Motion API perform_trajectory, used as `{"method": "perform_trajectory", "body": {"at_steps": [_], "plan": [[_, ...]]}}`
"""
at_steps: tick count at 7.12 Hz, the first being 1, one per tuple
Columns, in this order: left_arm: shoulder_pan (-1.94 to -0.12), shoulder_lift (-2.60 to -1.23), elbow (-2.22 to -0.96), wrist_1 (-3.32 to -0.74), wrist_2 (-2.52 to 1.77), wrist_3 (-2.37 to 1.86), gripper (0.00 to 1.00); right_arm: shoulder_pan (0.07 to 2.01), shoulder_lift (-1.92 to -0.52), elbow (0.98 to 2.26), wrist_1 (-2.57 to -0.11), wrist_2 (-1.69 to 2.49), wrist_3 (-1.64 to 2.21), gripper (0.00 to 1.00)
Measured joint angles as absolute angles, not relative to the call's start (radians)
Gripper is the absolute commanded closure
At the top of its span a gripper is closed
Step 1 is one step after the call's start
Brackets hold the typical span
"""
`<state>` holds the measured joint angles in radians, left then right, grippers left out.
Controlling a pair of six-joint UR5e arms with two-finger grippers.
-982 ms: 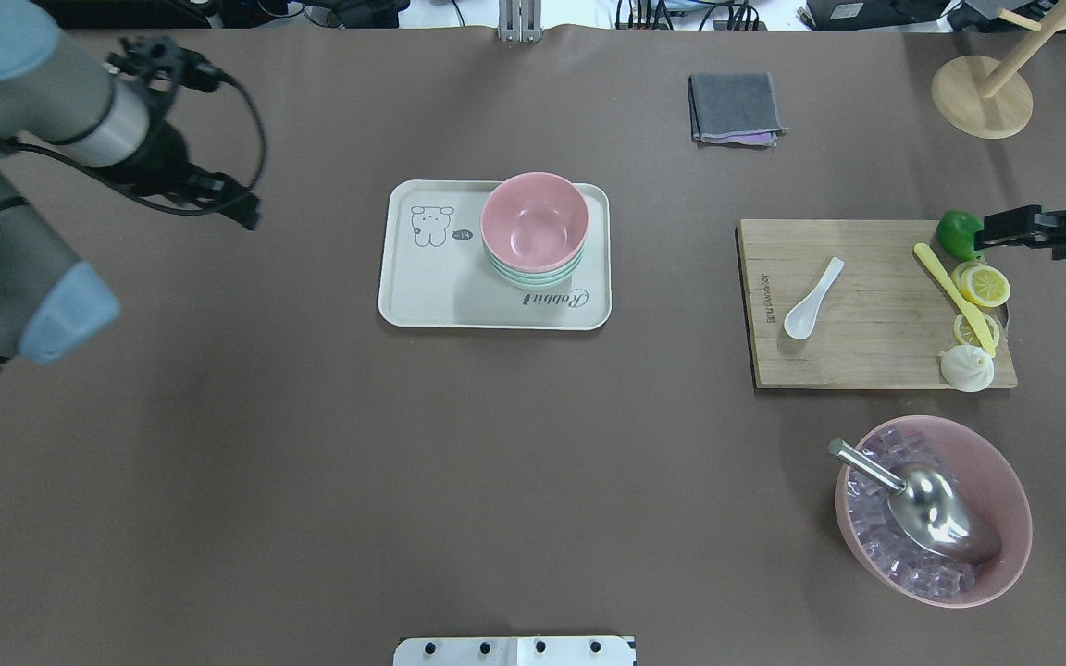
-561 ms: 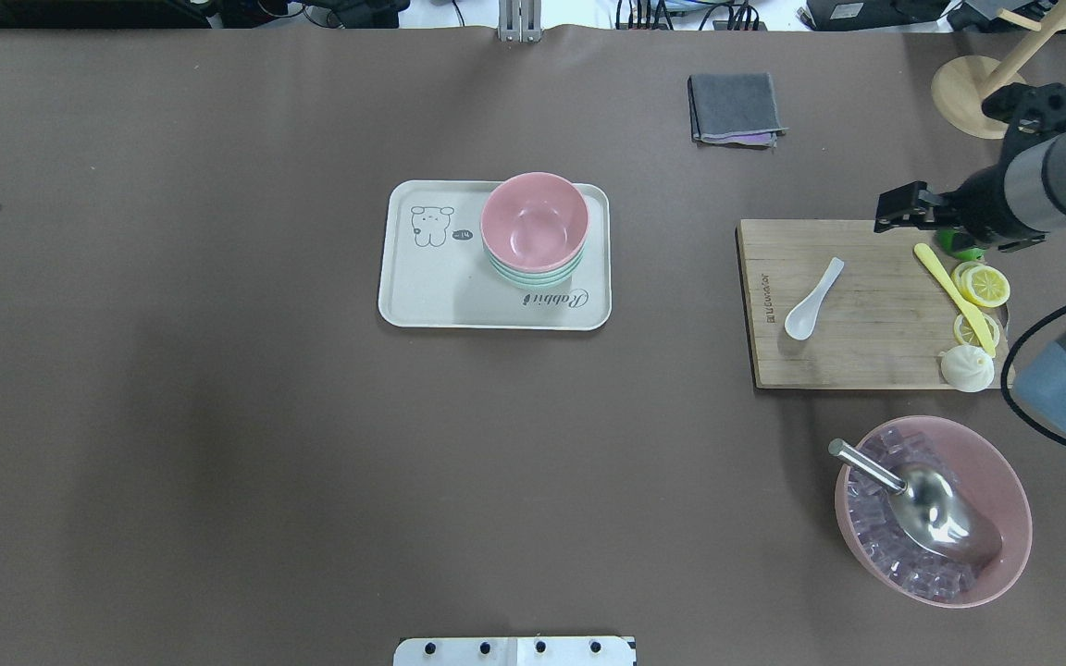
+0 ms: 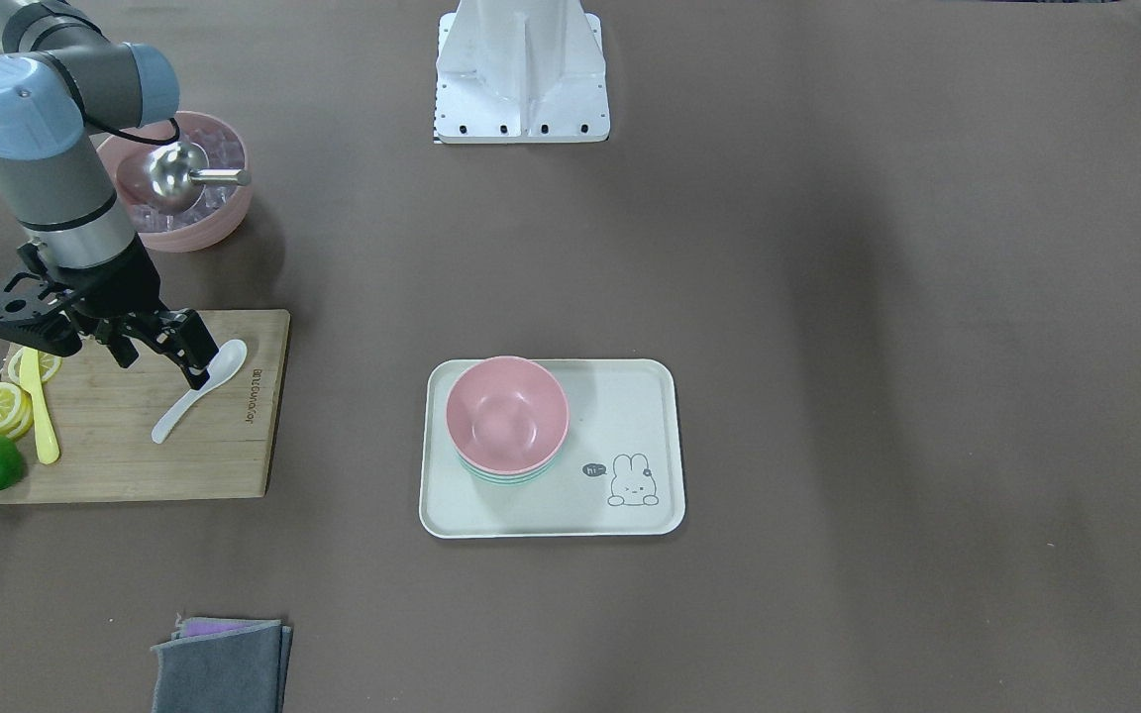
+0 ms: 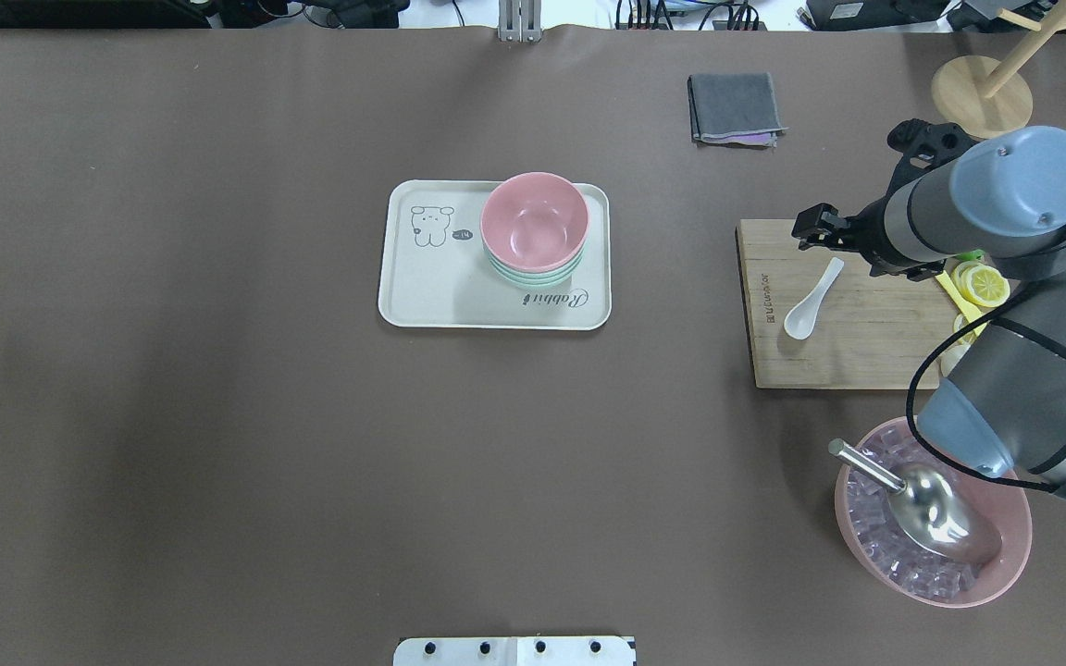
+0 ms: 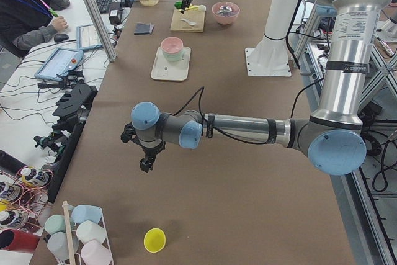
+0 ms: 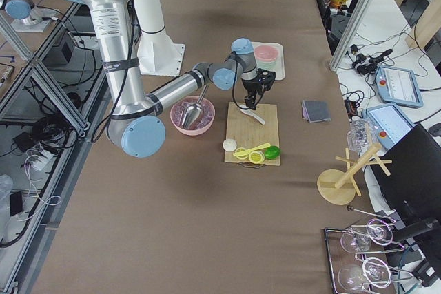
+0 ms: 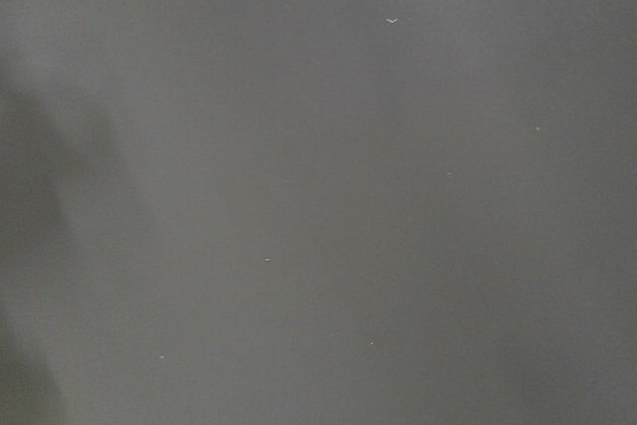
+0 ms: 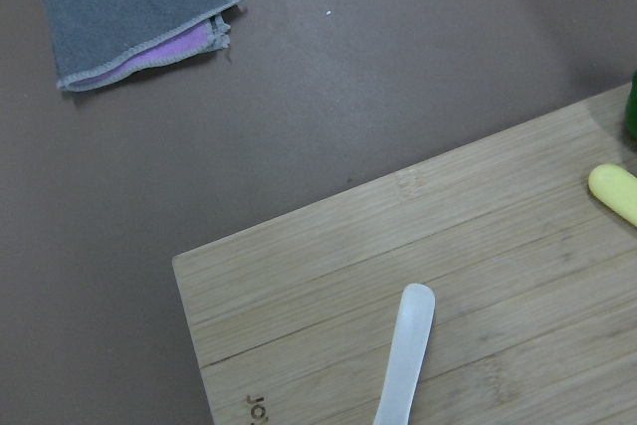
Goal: Stack pink bowl on green and place spoon
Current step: 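Lower the right gripper onto the white spoon handle and grasp it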
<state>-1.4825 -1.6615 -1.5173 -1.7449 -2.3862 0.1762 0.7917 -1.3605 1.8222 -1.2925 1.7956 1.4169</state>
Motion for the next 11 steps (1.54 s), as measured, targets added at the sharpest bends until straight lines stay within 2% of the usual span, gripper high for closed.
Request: {"method": "perform_trajectory", "body": {"at_steps": [2, 3, 4, 6, 7, 11], "plan": [[-1.486, -1.659, -1.514, -1.744, -2.387, 0.178, 0.01, 0.743, -1.360, 1.765, -1.286, 1.711, 1.530, 0.21], [-1.486, -1.659, -1.513, -1.744, -2.387, 0.177, 0.01, 0.730, -1.363, 1.750, -1.284, 1.686, 1.547, 0.24], [-1.486, -1.658, -1.512, -1.744, -2.387, 0.178, 0.01, 0.721, -1.361, 1.736, -1.284, 1.672, 1.551, 0.31], [-1.486, -1.658, -1.511, -1.747, -2.387, 0.178, 0.01, 0.712, -1.355, 1.721, -1.282, 1.659, 1.557, 0.59], [-1.486, -1.658, -1.510, -1.749, -2.387, 0.178, 0.01, 0.711, -1.355, 1.718, -1.282, 1.654, 1.559, 0.62], [-1.485, -1.660, -1.508, -1.754, -2.388, 0.178, 0.01, 0.705, -1.355, 1.710, -1.281, 1.644, 1.572, 0.59]]}}
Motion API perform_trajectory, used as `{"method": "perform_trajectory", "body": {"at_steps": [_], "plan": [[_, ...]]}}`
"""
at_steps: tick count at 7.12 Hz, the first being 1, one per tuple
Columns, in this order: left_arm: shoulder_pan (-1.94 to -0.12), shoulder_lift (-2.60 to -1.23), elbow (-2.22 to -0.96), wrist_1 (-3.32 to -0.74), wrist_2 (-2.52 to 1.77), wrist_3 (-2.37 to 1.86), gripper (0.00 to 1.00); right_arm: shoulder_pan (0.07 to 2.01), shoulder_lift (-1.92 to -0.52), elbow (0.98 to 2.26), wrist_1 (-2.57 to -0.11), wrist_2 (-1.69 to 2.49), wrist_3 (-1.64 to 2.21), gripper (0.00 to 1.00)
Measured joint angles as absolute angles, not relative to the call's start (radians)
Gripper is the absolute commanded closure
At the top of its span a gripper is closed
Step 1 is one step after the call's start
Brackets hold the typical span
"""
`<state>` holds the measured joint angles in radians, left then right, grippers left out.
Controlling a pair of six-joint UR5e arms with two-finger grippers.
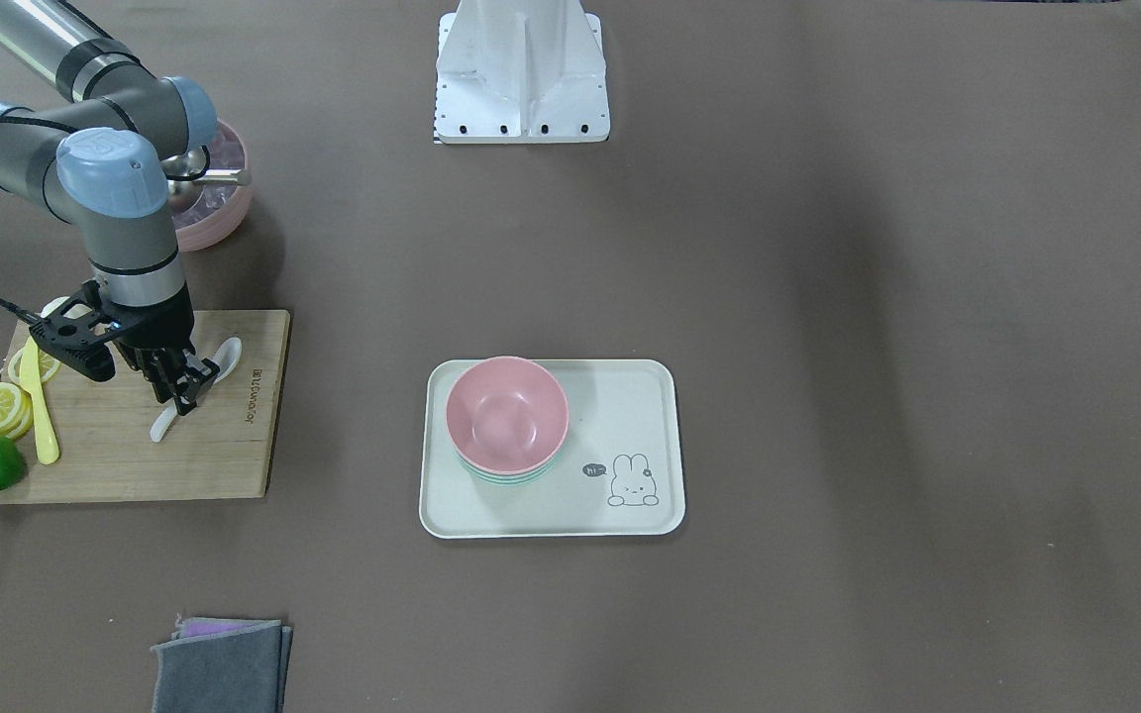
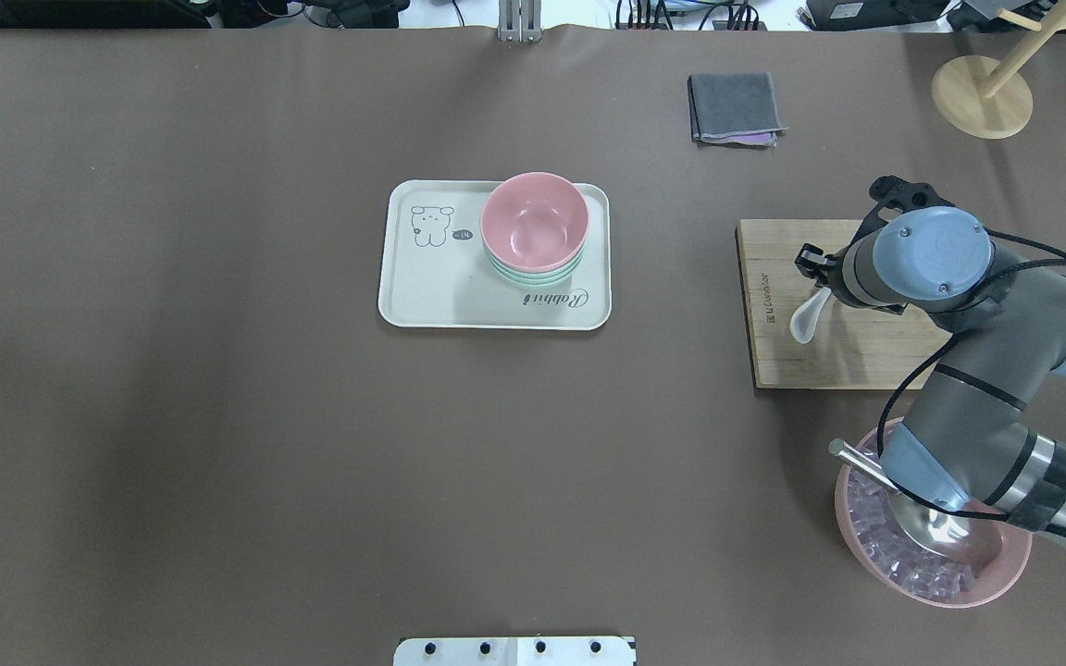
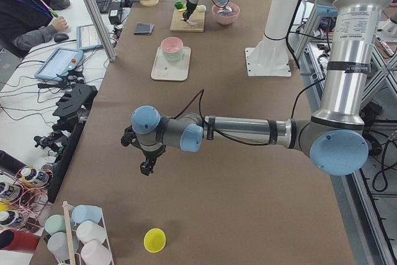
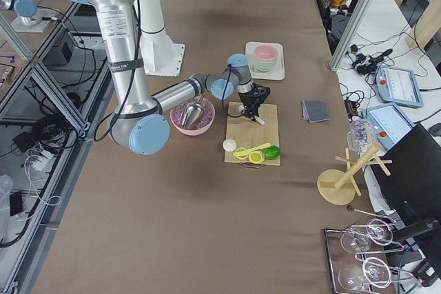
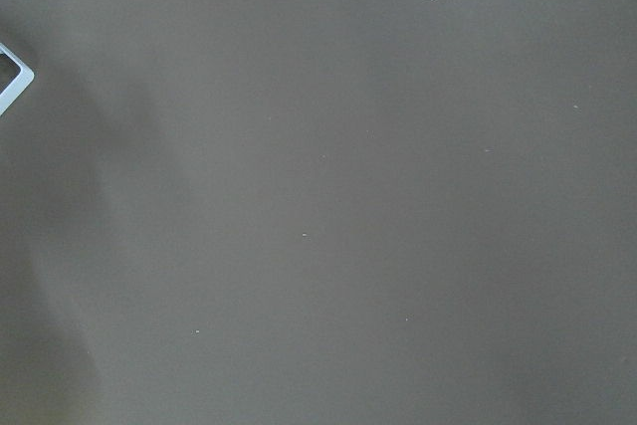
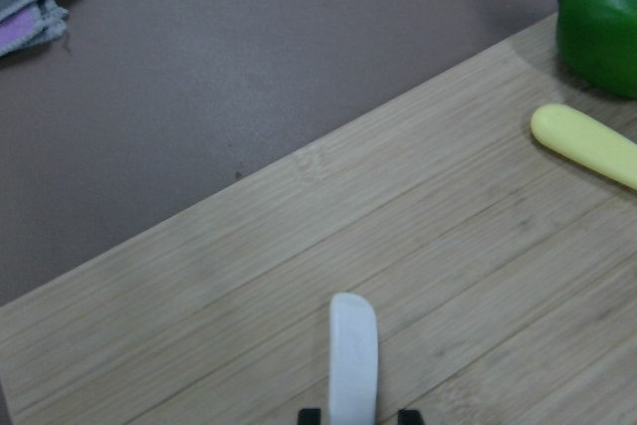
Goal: Stack pink bowl on green and place spoon
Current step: 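Lower the right gripper onto the white spoon handle and grasp it, then lift the white spoon with the right gripper and carry it toward the tray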
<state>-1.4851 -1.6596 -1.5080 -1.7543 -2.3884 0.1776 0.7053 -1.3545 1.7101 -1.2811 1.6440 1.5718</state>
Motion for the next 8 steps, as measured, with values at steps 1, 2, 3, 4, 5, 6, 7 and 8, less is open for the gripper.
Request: {"method": "perform_trajectory", "body": {"at_steps": [1, 2, 3, 4, 5, 6, 7, 8], "plan": [[-1.485, -1.660, -1.507, -1.755, -2.388, 0.177, 0.01, 0.703, -1.355, 1.709, -1.281, 1.643, 1.572, 0.58], [-1.485, -1.660, -1.507, -1.755, -2.388, 0.178, 0.01, 0.701, -1.354, 1.708, -1.281, 1.640, 1.572, 0.58], [-1.485, -1.660, -1.504, -1.755, -2.388, 0.178, 0.01, 0.699, -1.353, 1.706, -1.281, 1.637, 1.572, 0.61], [-1.485, -1.661, -1.501, -1.756, -2.388, 0.178, 0.01, 0.698, -1.351, 1.705, -1.281, 1.634, 1.571, 0.71], [-1.485, -1.661, -1.498, -1.756, -2.388, 0.178, 0.01, 0.697, -1.349, 1.705, -1.281, 1.632, 1.571, 0.91], [-1.484, -1.661, -1.498, -1.756, -2.388, 0.178, 0.01, 0.697, -1.347, 1.705, -1.281, 1.630, 1.572, 1.00], [-1.484, -1.662, -1.497, -1.756, -2.388, 0.179, 0.01, 0.697, -1.346, 1.706, -1.281, 1.629, 1.571, 1.00], [-1.484, -1.662, -1.497, -1.756, -2.388, 0.178, 0.01, 0.698, -1.340, 1.709, -1.281, 1.629, 1.568, 1.00]]}}
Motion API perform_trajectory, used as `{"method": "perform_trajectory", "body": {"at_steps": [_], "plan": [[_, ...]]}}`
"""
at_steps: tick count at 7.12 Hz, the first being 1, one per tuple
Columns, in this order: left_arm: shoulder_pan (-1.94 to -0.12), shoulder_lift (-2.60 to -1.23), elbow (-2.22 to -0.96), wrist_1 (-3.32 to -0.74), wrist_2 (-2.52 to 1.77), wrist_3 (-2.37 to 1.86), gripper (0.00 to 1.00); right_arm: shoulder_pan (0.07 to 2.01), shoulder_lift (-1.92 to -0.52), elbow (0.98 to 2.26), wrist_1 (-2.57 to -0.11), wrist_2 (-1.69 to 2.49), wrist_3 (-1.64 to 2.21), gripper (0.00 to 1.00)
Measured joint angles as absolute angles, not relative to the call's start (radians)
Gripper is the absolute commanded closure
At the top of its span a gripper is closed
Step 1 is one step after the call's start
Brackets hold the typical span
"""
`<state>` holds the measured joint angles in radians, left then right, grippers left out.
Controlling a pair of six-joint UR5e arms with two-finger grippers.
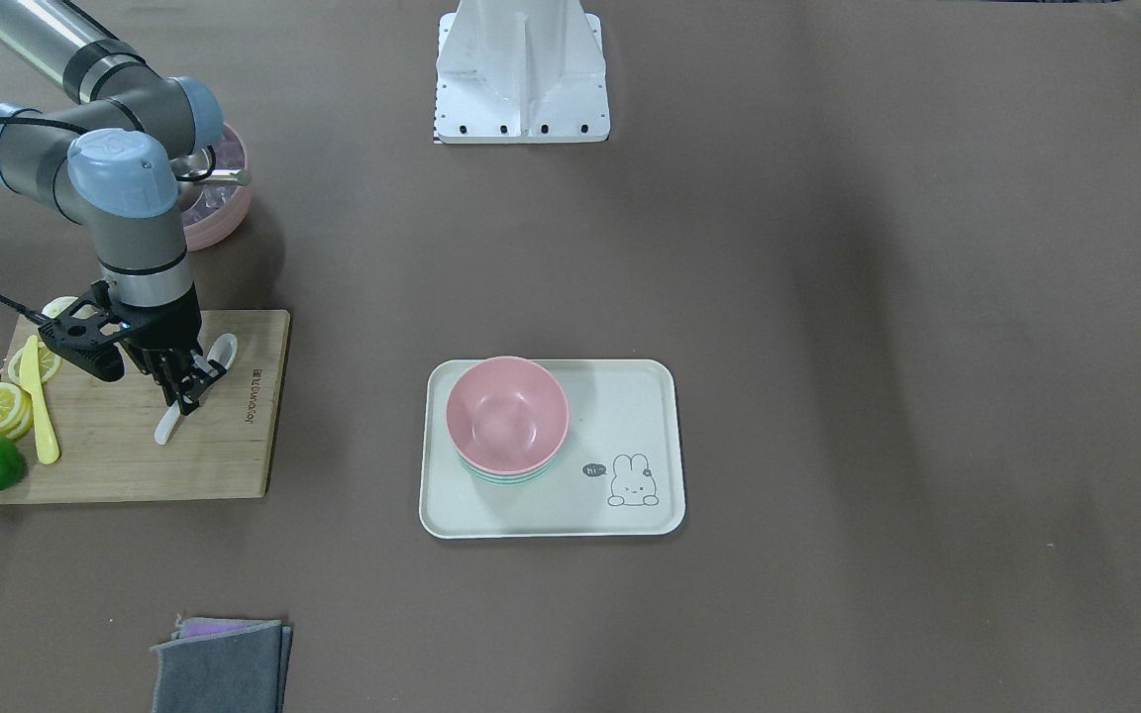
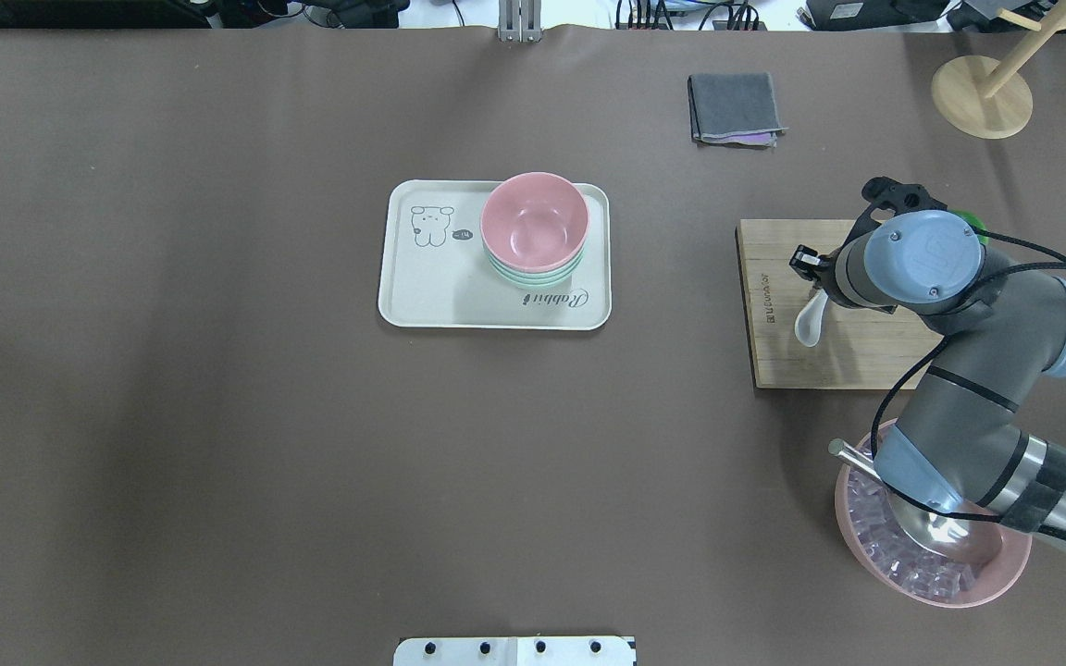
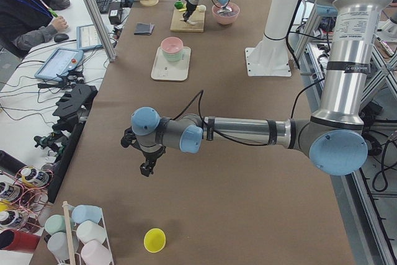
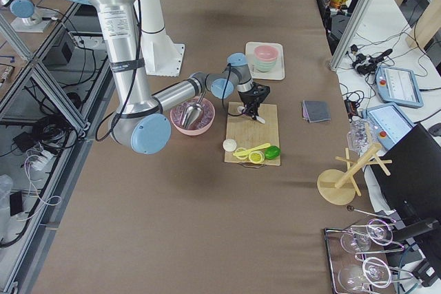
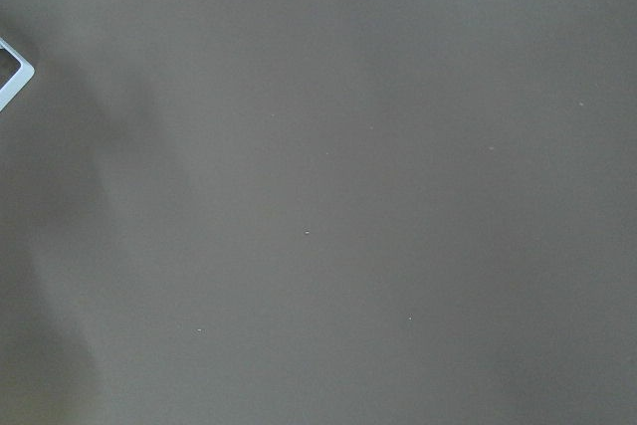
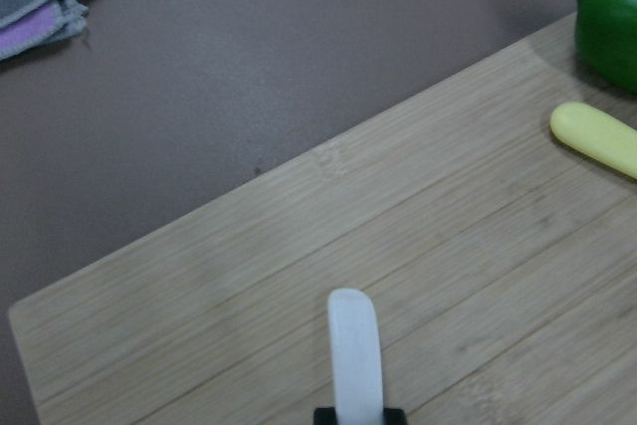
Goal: Stack pink bowl on green and place spoon
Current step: 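Lift the white spoon with the right gripper and carry it toward the tray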
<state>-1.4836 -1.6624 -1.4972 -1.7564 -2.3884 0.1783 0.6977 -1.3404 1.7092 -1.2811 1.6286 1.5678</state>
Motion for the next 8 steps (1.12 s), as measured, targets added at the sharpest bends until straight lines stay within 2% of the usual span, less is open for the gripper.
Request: {"method": "perform_trajectory", "body": {"at_steps": [2, 6, 8], "plan": [[-1.483, -1.663, -1.497, -1.756, -2.388, 0.178, 0.01, 0.717, -1.285, 1.721, -1.305, 1.630, 1.558, 1.00], [-1.483, -1.661, -1.491, -1.756, -2.389, 0.180, 0.01, 0.727, -0.940, 1.711, -1.654, 1.632, 1.570, 1.00], [-1.484, -1.657, -1.489, -1.746, -2.389, 0.177, 0.01, 0.723, -0.753, 1.589, -1.761, 1.631, 1.614, 1.00]]}}
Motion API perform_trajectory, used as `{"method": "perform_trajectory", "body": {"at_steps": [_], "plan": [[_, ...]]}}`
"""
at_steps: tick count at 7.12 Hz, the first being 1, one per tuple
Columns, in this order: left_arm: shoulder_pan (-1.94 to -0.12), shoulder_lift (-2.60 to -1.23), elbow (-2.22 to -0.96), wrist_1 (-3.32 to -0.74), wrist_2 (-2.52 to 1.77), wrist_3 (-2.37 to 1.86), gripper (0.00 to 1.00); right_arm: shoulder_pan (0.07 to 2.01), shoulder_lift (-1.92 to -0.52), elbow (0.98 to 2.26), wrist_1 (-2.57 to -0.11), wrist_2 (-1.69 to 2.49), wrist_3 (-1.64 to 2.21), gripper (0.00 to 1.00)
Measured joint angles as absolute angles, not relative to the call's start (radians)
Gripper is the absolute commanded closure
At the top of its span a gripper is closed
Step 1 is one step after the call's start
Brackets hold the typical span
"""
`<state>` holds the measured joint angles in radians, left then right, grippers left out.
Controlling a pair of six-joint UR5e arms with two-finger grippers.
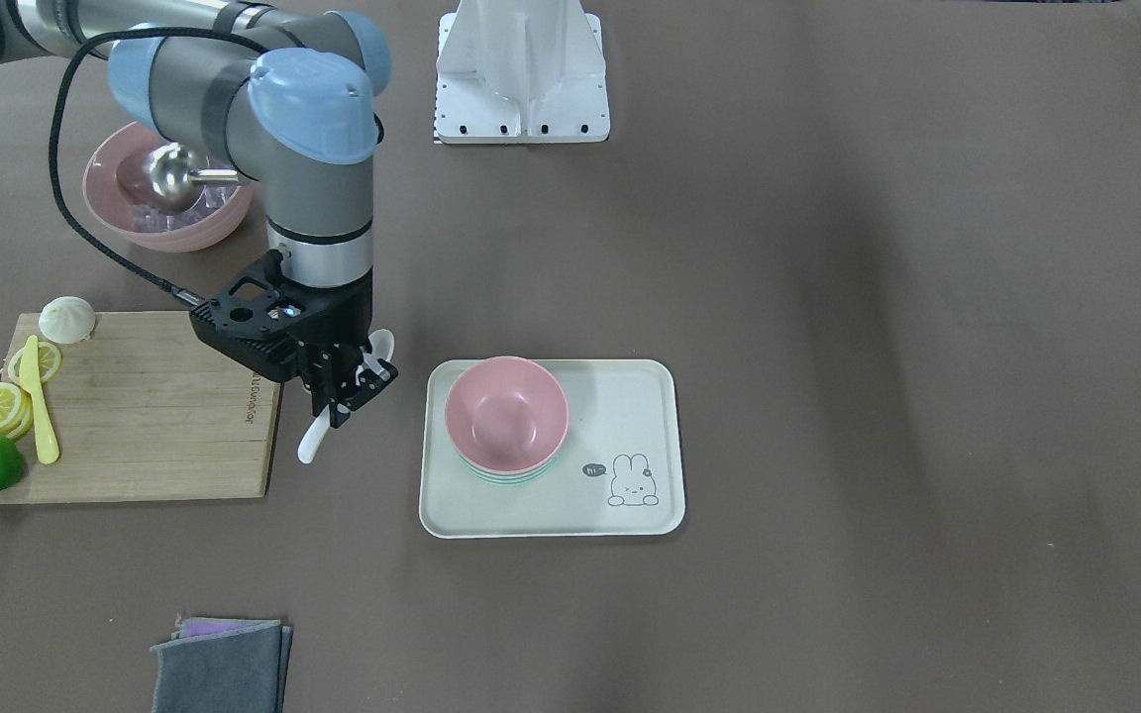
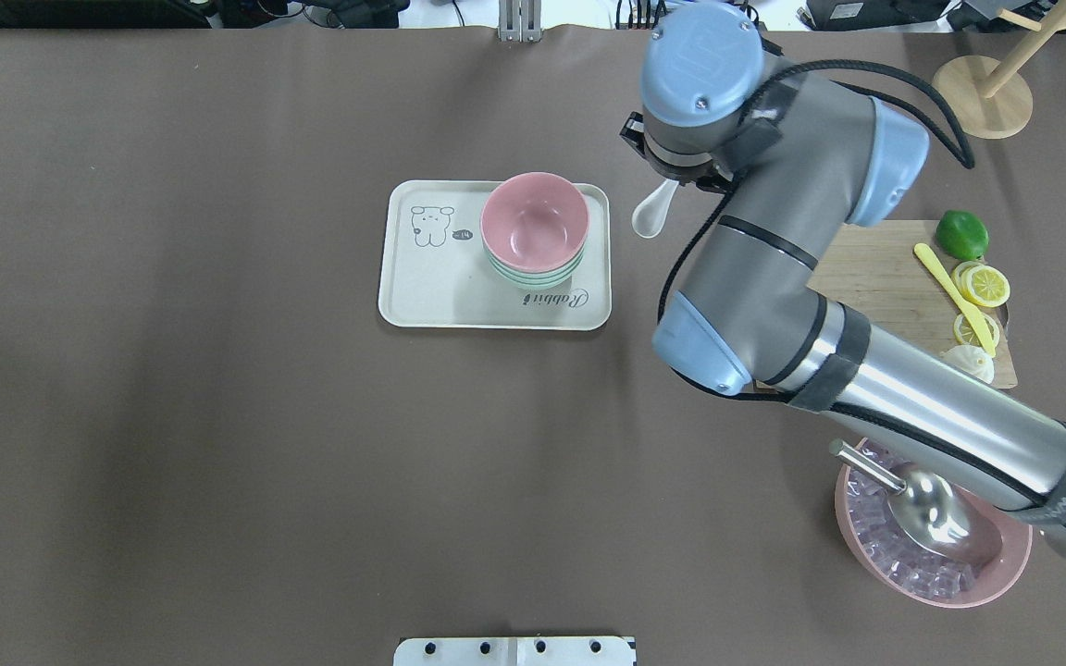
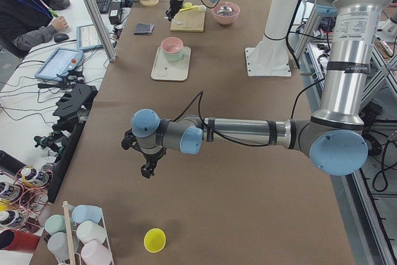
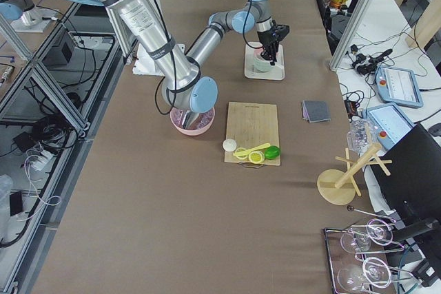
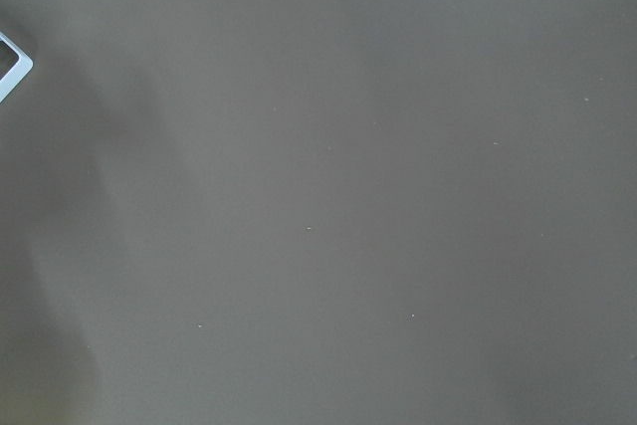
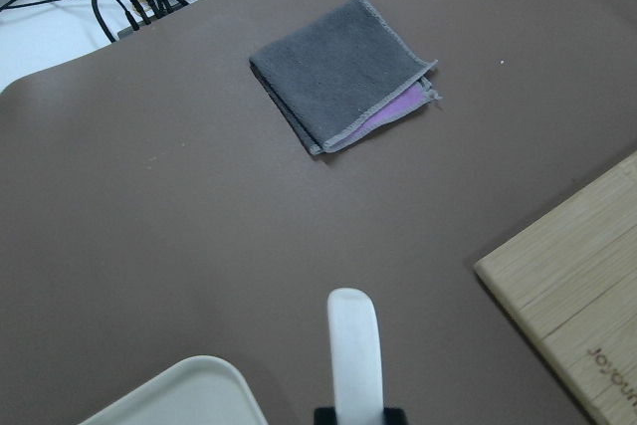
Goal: Stack pink bowl on green and place spoon
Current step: 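Lift the white spoon with the right gripper and carry it toward the tray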
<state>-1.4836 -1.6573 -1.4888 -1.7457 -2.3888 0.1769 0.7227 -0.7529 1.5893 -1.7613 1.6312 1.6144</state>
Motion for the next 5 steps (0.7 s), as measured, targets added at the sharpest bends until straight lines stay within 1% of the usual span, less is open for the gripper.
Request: {"method": "perform_trajectory", "body": {"at_steps": [2, 3, 5], "plan": [[-1.485, -1.631, -1.495, -1.742, -2.390, 0.176, 0.01, 0.702, -0.561, 1.350, -1.783, 1.604, 1.652, 1.00], [-1.485, -1.625, -1.497, -1.743, -2.390, 0.176, 0.01, 0.681, -0.503, 1.268, -1.783, 1.579, 1.669, 1.00], [-1.485, -1.622, -1.493, -1.745, -2.390, 0.176, 0.01, 0.618, -0.468, 1.210, -1.786, 1.516, 1.694, 1.00]]}}
